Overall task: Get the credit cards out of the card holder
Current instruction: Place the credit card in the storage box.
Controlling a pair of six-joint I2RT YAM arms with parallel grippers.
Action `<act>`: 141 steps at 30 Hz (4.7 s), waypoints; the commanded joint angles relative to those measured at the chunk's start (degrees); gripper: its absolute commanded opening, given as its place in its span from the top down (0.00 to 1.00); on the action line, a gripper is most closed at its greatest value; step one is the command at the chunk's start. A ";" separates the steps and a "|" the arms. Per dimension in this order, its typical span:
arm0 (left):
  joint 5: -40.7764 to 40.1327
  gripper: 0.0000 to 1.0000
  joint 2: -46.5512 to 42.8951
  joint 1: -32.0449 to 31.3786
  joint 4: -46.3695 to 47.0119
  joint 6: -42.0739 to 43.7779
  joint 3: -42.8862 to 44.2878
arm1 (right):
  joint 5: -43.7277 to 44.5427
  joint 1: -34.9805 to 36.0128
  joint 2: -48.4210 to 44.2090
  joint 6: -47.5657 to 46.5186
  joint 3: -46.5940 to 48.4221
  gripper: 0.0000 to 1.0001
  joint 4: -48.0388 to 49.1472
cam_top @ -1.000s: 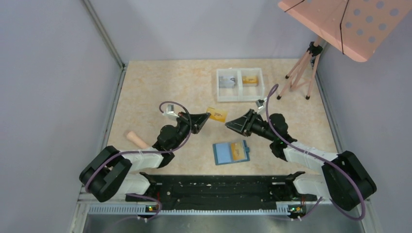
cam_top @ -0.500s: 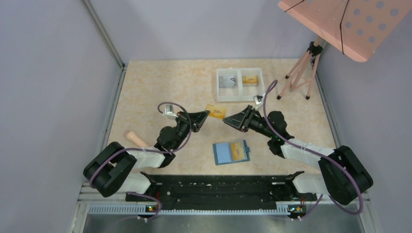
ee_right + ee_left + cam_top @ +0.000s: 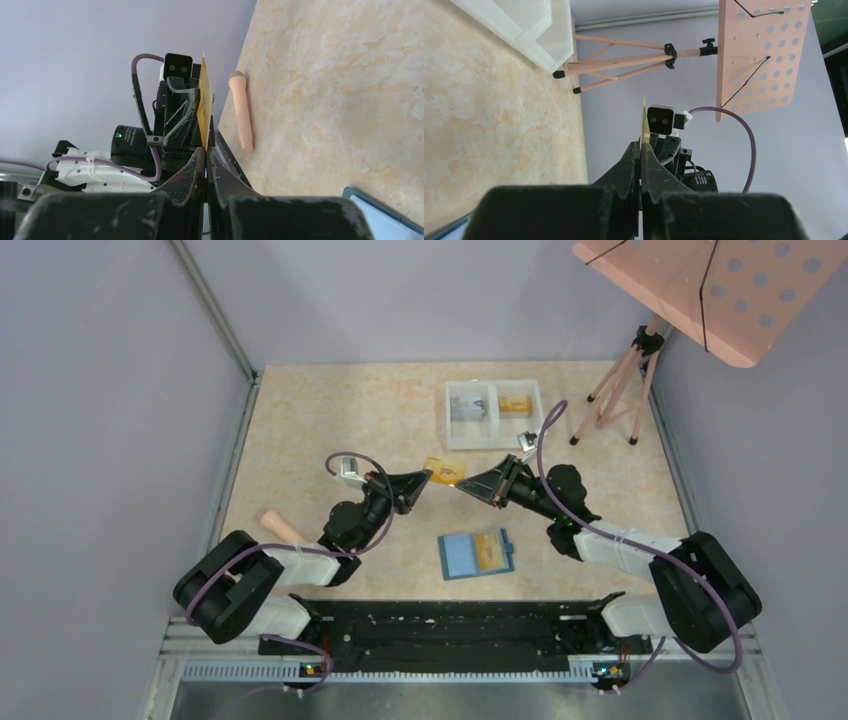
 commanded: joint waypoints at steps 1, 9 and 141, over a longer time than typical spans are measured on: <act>0.39 1.00 -0.89 -0.26 3.92 -0.33 -0.80 | -0.53 0.92 1.22 -0.10 2.60 1.00 4.81; 1.85 0.39 -5.31 -0.21 -5.36 2.39 -1.14 | -4.47 -4.84 1.09 -6.17 5.84 1.00 -4.34; 18.10 0.01 -30.28 10.64 -87.22 52.41 22.92 | 17.84 -23.04 46.98 -51.93 83.56 0.75 -76.55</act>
